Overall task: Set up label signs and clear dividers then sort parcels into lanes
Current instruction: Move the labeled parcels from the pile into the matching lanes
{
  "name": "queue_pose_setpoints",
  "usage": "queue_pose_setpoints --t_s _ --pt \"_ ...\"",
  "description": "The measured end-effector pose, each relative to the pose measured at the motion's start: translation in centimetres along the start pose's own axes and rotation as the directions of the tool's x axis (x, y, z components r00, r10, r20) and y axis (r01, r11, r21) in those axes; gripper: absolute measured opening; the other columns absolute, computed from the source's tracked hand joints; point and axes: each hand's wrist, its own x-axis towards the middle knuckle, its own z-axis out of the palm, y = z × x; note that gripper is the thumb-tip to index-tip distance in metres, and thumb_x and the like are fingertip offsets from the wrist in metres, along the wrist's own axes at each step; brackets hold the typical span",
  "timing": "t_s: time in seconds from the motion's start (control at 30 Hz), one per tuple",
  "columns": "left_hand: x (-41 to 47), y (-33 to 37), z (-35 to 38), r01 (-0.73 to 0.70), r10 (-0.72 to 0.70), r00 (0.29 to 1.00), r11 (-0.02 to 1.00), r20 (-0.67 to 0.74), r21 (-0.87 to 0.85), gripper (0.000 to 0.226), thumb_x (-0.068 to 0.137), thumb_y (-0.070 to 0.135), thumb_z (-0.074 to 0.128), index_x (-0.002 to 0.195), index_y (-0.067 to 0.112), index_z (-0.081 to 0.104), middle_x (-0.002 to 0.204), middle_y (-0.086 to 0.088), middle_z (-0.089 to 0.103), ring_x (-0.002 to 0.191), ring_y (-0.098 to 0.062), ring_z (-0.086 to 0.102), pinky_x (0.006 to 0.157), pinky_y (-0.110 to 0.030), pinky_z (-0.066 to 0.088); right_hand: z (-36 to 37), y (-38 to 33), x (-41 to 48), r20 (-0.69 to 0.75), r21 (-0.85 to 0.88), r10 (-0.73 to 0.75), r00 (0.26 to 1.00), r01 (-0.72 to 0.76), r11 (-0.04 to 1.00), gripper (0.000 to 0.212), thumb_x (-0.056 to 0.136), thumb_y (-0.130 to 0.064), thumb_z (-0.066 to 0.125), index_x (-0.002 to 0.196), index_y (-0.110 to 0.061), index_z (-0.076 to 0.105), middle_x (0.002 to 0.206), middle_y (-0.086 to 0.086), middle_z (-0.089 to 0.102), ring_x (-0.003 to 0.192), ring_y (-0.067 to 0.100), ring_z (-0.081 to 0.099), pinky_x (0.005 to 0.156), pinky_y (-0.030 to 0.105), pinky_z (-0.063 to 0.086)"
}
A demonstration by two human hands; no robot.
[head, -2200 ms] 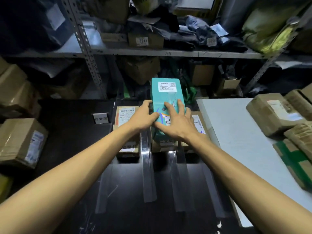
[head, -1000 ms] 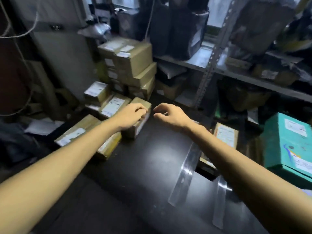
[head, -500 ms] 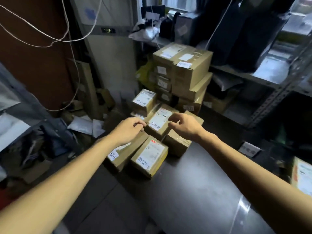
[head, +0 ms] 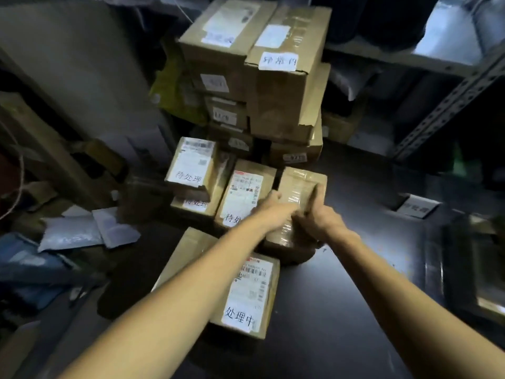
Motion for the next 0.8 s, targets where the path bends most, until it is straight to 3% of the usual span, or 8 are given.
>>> queue_pose_setpoints --t_s 0.07,0.13,0.2,0.3,0.37,0.47,0.67,0.8 --pt "1.4 0.8 2.1 0.034 -0.034 0.999 0.978 -0.004 0.206 0.077 0.083 0.048 0.060 0.148 0.034 0.021 0.145 -0.016 0.032 0.134 -0.038 0.033 0.111 -0.046 0.031 0.0 -0.2 0.9 -0.009 0.009 0.007 1.000 -0.007 1.000 0.086 0.094 -0.035 0.057 0.153 -0.023 -0.004 0.124 0.021 0.059 0.094 0.038 0.064 0.049 0.034 0.050" --pt "2.3 1.2 2.9 0.042 -0.039 0.999 0.959 -0.017 0.281 0.079 0.083 0.053 0.057 0.147 0.037 0.014 0.143 -0.018 0.026 0.133 -0.039 0.024 0.105 -0.049 0.028 -0.4 0.1 1.3 -0.003 0.060 0.030 1.000 -0.029 0.998 0.091 0.092 -0.035 0.058 0.152 -0.030 -0.010 0.116 0.020 0.060 0.086 0.036 0.065 0.043 0.030 0.047" --pt "3.1 1.4 3.0 0.026 -0.028 1.000 0.951 0.002 0.307 0.081 0.082 0.052 0.057 0.146 0.037 0.011 0.140 -0.016 0.027 0.130 -0.036 0.023 0.100 -0.046 0.029 -0.3 0.4 1.5 -0.031 0.054 0.048 0.998 -0.046 0.997 0.092 0.091 -0.036 0.057 0.153 -0.030 -0.010 0.114 0.019 0.063 0.083 0.034 0.064 0.055 0.032 0.048" --pt "3.4 1.8 2.7 0.017 -0.023 1.000 0.935 0.013 0.355 0.085 0.078 0.053 0.062 0.145 0.036 0.011 0.136 -0.017 0.031 0.126 -0.035 0.028 0.097 -0.043 0.032 0.2 0.7 1.4 -0.079 0.083 0.093 0.993 -0.086 0.993 0.100 0.089 -0.039 0.061 0.155 -0.024 -0.012 0.122 0.020 0.063 0.104 0.039 0.063 0.084 0.041 0.048" --pt "3.4 2.4 2.5 0.030 -0.038 0.999 0.934 0.014 0.355 0.092 0.073 0.056 0.066 0.143 0.035 0.011 0.131 -0.019 0.033 0.125 -0.036 0.032 0.101 -0.045 0.033 0.0 1.1 1.0 -0.090 0.162 0.124 0.988 -0.108 0.981 0.089 0.085 -0.038 0.067 0.155 -0.017 0.015 0.125 0.017 0.063 0.110 0.037 0.062 0.092 0.042 0.049" --pt "3.2 3.3 2.8 0.098 -0.098 0.995 0.959 -0.013 0.265 0.105 0.067 0.059 0.074 0.143 0.034 0.007 0.133 -0.019 0.034 0.128 -0.036 0.033 0.106 -0.046 0.034 -0.7 1.7 0.0 -0.098 0.250 0.042 0.994 -0.016 0.968 0.063 0.080 -0.031 0.075 0.135 -0.014 0.049 0.125 0.010 0.066 0.111 0.030 0.062 0.094 0.042 0.051" --pt "2.6 4.5 4.1 0.239 -0.243 0.967 0.969 -0.077 -0.064 0.132 0.057 0.061 0.081 0.151 0.035 -0.008 0.146 -0.022 0.025 0.134 -0.038 0.035 0.111 -0.049 0.033 -4.7 3.4 -2.0 -0.071 0.279 -0.172 0.983 0.185 0.942 0.057 0.085 -0.023 0.067 0.140 -0.023 0.053 0.136 -0.002 0.058 0.119 0.018 0.057 0.102 0.037 0.049" --pt "1.2 4.6 4.1 0.156 -0.153 0.988 0.974 0.030 -0.165 0.123 0.050 0.064 0.074 0.150 0.036 0.008 0.141 -0.009 0.044 0.123 -0.031 0.048 0.103 -0.045 0.043 -6.4 6.7 -2.8 -0.182 0.538 -0.069 0.981 0.158 0.828 0.036 0.093 -0.025 0.061 0.129 -0.024 0.061 0.121 -0.010 0.065 0.111 0.010 0.061 0.090 0.020 0.048"
